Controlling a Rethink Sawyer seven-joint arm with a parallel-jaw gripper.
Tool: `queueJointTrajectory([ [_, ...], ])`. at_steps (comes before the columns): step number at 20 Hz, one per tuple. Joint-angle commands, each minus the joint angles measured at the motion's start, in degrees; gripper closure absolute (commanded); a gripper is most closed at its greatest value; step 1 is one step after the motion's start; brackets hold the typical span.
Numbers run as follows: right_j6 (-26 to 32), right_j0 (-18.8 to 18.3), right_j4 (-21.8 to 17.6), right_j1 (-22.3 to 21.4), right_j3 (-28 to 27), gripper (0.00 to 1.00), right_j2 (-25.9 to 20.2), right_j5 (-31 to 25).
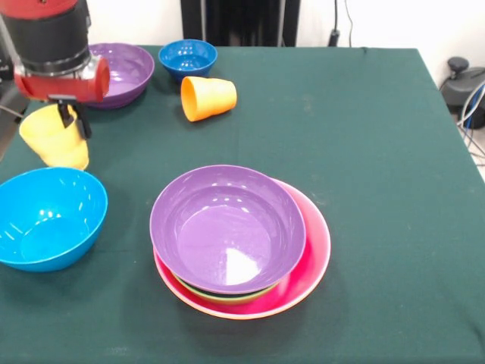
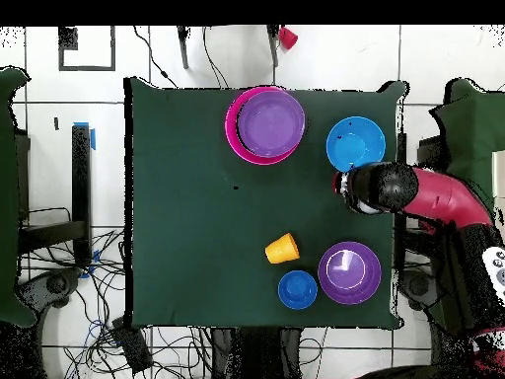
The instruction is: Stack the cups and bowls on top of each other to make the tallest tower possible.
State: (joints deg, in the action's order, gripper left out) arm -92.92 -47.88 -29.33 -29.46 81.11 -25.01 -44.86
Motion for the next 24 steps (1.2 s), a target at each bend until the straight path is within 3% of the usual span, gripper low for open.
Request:
queueJointTrajectory([
  [1,2.5,3.0,-0.6,-7.6,8.7,1.00,0.8,-3.4],
  [4,-2.5,6.3,-1.3,-12.2,12.7,1.00,3.3,-2.5],
  [9,-8.7,11.0,-1.1,-15.5,16.6,1.00,6.3,0.4],
  [12,-10.2,12.9,1.3,-15.1,16.2,1.00,6.4,0.3],
  [18,-11.0,14.9,1.4,-13.8,15.7,1.00,8.0,3.8],
  [24,-12.2,16.7,5.5,-12.3,12.1,1.00,8.3,-0.4],
])
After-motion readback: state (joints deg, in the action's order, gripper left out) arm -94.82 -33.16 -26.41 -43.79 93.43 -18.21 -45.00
